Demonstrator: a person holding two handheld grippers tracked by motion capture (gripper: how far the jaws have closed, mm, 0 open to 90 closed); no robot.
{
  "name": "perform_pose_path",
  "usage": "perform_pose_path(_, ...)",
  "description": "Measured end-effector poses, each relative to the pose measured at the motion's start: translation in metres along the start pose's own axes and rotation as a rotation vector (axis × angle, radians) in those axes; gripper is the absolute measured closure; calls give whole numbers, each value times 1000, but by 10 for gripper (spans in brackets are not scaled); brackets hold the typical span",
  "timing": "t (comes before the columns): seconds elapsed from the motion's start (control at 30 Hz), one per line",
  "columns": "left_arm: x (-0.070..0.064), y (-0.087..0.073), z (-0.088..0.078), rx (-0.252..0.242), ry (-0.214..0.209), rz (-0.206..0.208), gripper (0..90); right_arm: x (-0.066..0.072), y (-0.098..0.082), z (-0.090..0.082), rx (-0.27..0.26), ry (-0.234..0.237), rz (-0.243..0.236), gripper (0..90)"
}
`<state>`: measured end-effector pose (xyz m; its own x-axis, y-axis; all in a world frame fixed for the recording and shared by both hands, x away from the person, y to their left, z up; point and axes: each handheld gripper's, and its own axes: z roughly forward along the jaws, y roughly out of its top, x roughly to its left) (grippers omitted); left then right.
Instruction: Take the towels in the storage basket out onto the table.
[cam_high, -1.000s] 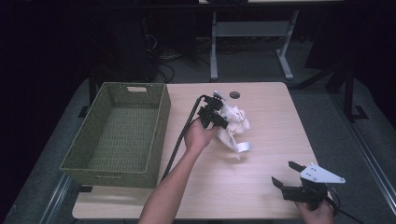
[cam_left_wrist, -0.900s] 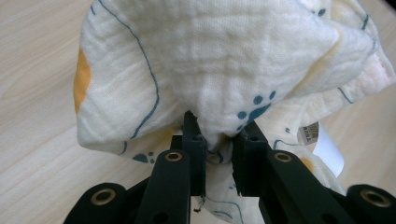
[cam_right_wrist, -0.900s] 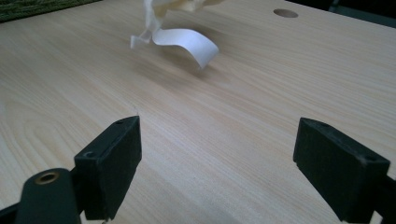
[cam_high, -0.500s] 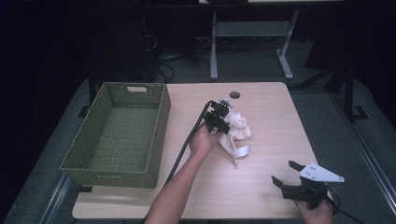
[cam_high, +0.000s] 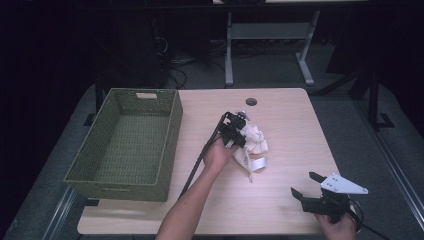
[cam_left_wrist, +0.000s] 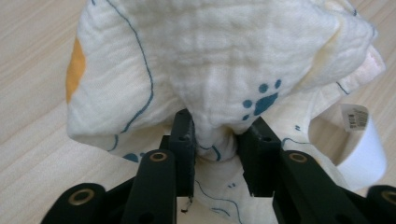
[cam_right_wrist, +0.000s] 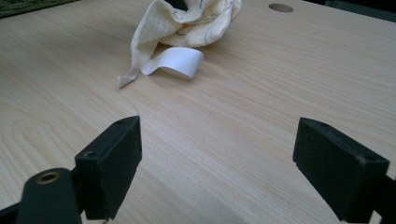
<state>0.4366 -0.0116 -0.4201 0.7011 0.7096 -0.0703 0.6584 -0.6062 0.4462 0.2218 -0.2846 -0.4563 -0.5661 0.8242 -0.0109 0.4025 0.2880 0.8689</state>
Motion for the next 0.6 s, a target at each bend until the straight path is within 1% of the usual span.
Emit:
perform_pose_path(0.03, 0, -1, 1, 1, -6, -5, 664, 0, 0, 0, 0, 0, 0, 154)
perform_pose_path(0.1, 1, -2, 1, 4, -4, -7, 648, 0, 0, 0, -1, 2, 0, 154)
perform_pose_path(0.13, 1, -2, 0, 5, 2, -10, 622, 0, 0, 0, -1, 3, 1, 154)
perform_pose_path(0.2, 2, -2, -2, 0, 6, -15, 531, 0, 1, 0, -3, 2, -3, 154)
perform_pose_path(0.3, 3, -3, -8, -17, 3, -19, 512, 0, 1, 1, -2, 5, -1, 154)
perform_pose_path(0.37, 3, -5, -11, -27, 18, -18, 487, 0, 2, 1, -5, 3, -6, 154)
perform_pose_path(0.43, 4, -7, -14, -27, 25, -20, 441, 1, 3, 3, -4, 7, -6, 152)
perform_pose_path(0.47, 4, -9, -15, -36, 17, -31, 426, 1, 3, 3, -3, 6, -8, 153)
perform_pose_path(0.5, 5, -10, -16, -40, 12, -33, 424, 2, 4, 4, -3, 7, -9, 153)
perform_pose_path(0.6, 5, -14, -18, -51, 16, -40, 396, 4, 4, 5, 0, 6, -16, 153)
